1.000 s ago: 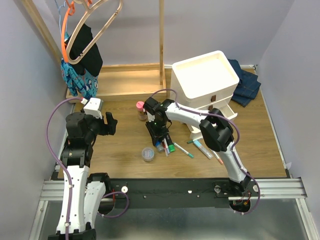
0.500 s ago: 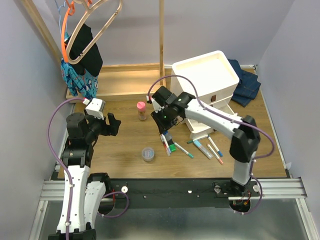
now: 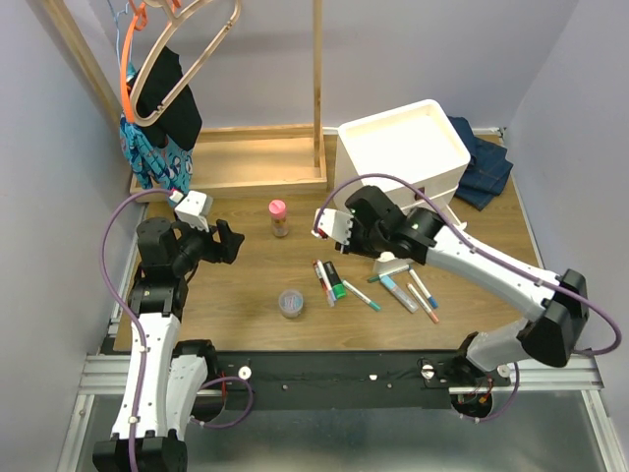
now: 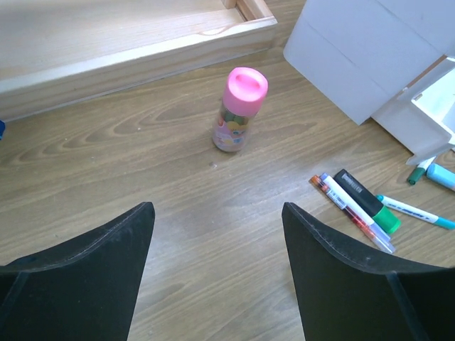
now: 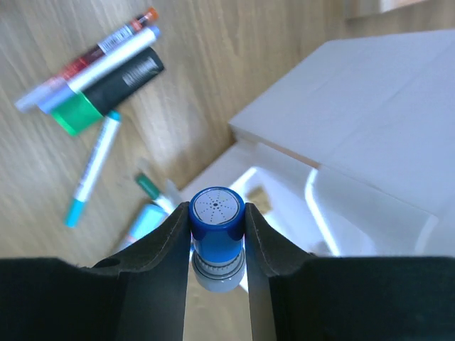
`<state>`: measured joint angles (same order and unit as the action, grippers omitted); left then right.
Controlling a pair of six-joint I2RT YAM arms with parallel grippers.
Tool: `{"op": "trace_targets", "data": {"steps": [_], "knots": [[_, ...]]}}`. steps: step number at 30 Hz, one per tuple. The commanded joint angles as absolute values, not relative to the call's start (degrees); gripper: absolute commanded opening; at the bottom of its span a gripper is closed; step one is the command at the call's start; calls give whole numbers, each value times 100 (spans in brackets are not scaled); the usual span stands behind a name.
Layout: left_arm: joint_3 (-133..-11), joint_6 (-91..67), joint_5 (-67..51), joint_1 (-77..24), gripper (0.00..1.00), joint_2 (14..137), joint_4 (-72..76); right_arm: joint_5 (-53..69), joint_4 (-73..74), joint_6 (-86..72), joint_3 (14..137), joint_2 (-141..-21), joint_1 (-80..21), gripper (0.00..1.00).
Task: Sort the stationery into containers
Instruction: Place the stationery in the drawer.
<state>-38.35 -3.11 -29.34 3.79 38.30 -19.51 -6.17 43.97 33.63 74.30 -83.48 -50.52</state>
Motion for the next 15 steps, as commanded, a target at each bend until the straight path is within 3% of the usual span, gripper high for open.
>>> {"op": "trace_targets", "data": {"steps": [1,7,15], "knots": [[-3657,-588,-3076,422,81,3885,-1416,-949,4175,5332,7058,-7675,-5063,18],[-3638,-765,-3190,422,81,3858,-1380,-800,4236,6274,6495,-7313,-4931,18],[-3753,-668,-3208,422,81,3867,-1512,-457,4184,6547,6504,-7812,-4211,18]]}}
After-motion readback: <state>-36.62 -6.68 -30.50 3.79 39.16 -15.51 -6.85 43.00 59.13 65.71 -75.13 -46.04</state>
